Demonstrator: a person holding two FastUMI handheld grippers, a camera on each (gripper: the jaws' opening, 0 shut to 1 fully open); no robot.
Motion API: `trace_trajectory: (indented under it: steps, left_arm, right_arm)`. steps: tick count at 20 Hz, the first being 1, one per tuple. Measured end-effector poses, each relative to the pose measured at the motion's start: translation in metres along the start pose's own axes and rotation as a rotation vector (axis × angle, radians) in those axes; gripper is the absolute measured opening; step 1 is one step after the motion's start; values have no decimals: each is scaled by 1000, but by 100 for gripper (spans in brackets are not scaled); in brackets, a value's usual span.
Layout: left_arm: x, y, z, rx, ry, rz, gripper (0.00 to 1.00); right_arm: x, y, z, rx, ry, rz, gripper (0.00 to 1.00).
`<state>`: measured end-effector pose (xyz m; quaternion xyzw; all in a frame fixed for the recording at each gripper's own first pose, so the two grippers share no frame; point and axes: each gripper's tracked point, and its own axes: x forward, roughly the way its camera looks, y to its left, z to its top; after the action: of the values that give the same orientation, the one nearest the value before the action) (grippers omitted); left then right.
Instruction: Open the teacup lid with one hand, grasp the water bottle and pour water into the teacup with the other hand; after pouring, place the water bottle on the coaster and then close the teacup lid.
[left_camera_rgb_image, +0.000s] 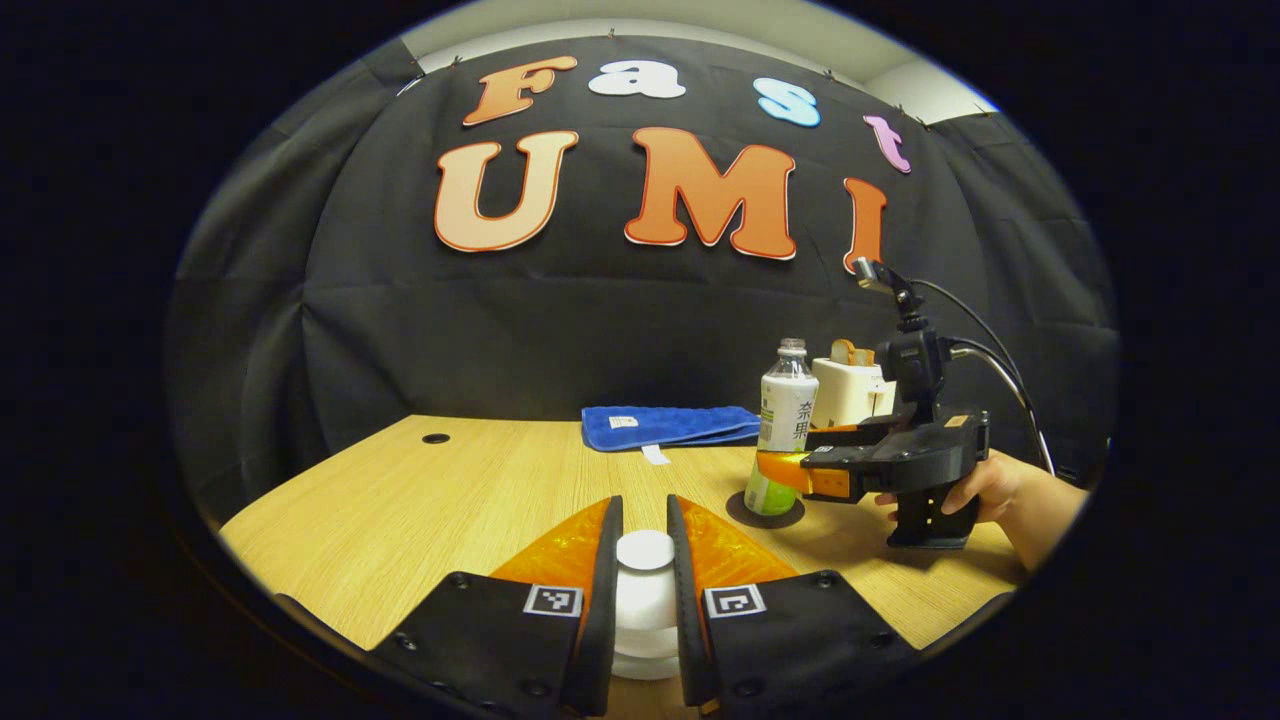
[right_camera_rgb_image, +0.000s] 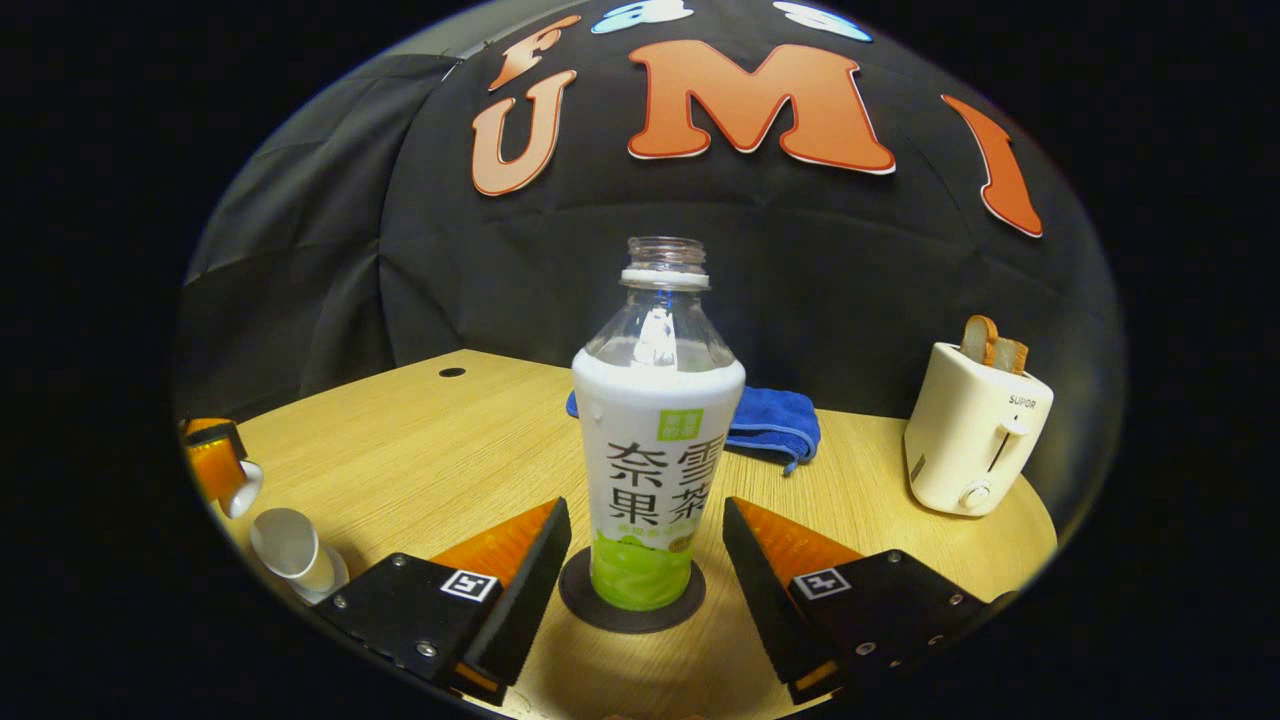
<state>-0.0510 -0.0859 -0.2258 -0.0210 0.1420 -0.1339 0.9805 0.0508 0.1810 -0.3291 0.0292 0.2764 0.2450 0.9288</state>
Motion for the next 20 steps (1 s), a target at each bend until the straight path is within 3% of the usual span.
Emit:
trace_trajectory:
  steps: [3,9,16,17,20]
  left_arm:
    - [3,-4,-14,15,34,-8,30]
    - [10,1,-43,37,105,25,28]
    - [7,-4,-37,102,92,27,36]
    - [6,-1,-31,111,73,34,41]
    - [0,13,0,150,-6,99,87]
  right_arm:
    - [-17,-1,5,-5,-24,-6,98]
    - [-55,-6,21,13,-92,-18,98]
    - [-90,-17,33,63,-146,-42,97]
    - [-95,-20,37,73,-156,-45,97]
    - [-114,-29,52,101,-208,-74,97]
